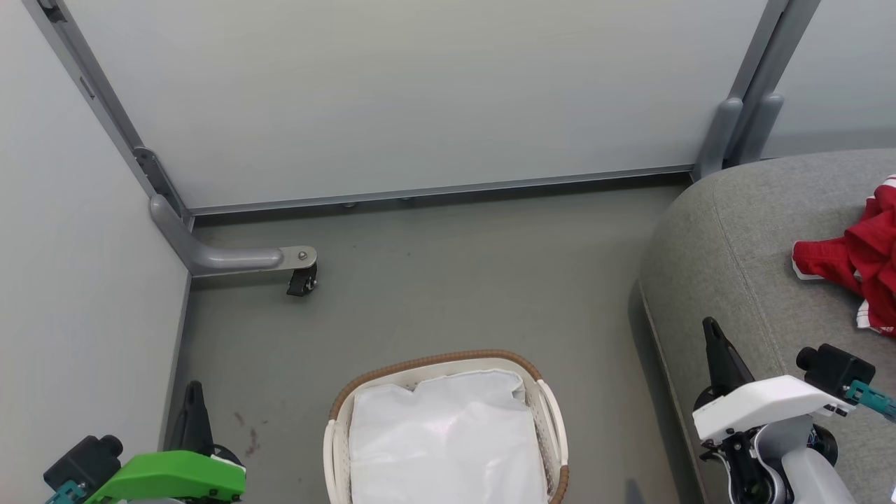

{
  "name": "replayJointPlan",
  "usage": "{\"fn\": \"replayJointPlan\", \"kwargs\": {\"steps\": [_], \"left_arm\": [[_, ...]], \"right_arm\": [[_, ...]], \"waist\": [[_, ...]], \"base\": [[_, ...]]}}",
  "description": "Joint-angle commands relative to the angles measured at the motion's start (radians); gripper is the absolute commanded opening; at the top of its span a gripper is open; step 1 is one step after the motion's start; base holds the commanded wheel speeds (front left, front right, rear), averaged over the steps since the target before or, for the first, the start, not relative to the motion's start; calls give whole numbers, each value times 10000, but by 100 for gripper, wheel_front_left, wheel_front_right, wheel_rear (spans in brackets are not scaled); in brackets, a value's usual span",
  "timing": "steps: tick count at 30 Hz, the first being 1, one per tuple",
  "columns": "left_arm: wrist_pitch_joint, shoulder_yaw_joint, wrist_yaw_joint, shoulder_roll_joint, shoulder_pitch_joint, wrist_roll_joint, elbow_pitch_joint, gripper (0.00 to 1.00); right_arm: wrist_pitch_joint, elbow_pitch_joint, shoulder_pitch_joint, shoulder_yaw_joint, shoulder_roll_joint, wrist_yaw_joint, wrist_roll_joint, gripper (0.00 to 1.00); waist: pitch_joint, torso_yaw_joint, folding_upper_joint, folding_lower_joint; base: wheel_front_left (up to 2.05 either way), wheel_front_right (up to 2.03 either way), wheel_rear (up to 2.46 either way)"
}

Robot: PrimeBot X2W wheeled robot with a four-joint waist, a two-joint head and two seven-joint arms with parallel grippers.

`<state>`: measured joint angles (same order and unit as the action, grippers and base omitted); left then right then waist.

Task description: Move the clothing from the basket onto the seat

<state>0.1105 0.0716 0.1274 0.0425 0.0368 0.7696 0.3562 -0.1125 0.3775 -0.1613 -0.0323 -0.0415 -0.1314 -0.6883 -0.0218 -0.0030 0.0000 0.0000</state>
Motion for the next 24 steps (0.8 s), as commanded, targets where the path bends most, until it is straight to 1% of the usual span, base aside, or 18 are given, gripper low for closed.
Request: {"fn": "replayJointPlan", "kwargs": {"steps": [1, 24], "left_arm": [[-69, 63, 17, 62, 315, 371, -194, 0], [-813, 190, 28, 80, 492, 3098, -522, 0]], "right_arm": [[85, -202, -45, -67, -62, 4, -375, 0], [832, -601, 170, -330, -79, 6, -3381, 0]], "waist": [[3, 1, 0, 0], [50, 8, 0, 0]], "base": [[0, 0, 0], [0, 0, 0]]}}
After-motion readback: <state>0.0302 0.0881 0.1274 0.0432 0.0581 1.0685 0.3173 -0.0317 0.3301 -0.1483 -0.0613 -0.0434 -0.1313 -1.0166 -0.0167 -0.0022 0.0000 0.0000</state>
